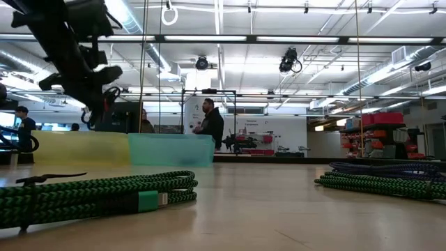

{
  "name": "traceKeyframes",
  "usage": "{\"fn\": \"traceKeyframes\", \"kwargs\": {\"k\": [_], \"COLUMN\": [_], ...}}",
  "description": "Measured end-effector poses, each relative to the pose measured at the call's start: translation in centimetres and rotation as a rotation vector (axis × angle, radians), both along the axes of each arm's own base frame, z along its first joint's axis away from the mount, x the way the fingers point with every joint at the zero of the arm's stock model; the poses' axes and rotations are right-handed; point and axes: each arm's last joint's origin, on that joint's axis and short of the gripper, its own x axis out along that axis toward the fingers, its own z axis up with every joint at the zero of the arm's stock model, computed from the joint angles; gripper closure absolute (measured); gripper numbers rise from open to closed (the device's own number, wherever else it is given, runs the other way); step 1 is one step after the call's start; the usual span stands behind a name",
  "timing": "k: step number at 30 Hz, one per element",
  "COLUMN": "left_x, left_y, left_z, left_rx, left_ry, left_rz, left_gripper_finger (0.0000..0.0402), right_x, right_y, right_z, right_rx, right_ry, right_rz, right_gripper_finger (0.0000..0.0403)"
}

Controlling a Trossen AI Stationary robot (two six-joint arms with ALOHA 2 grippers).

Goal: Pick & Place USB Port
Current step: Put the black charger cable into the yellow bin, then put the green charger cable into the green bin

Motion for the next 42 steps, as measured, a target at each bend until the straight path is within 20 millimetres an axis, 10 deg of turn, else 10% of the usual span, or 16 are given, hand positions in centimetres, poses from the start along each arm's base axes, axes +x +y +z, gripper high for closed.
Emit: {"fn": "traceKeyframes", "kwargs": {"k": [13, 21, 27, 34, 42], "left_x": [0.0, -0.2, 0.2, 0.9, 0.1], "left_y": [2.5, 2.7, 2.7, 0.8, -3.4], "left_z": [-0.6, -0.5, -0.3, 0.8, 0.0], "left_rx": [-0.032, -0.027, -0.05, -0.346, -0.663], "left_ry": [0.001, 0.012, -0.021, -0.243, -0.168], "left_rz": [0.046, 0.053, -0.033, -0.516, -0.536], "left_gripper_finger": [0.0356, 0.0179, 0.0119, 0.0114, 0.0114], "right_x": [0.1, 0.1, 0.1, 0.1, 0.1], "right_y": [0.1, 0.1, 0.1, 0.1, 0.1], "right_z": [-0.2, -0.2, -0.2, -0.2, -0.2], "right_rx": [-0.013, -0.013, -0.014, -0.018, -0.007], "right_ry": [0.002, 0.002, 0.002, 0.007, 0.007], "right_rz": [0.017, 0.017, 0.016, 0.015, 0.014], "right_gripper_finger": [0.0253, 0.0253, 0.0253, 0.0253, 0.0253]}}
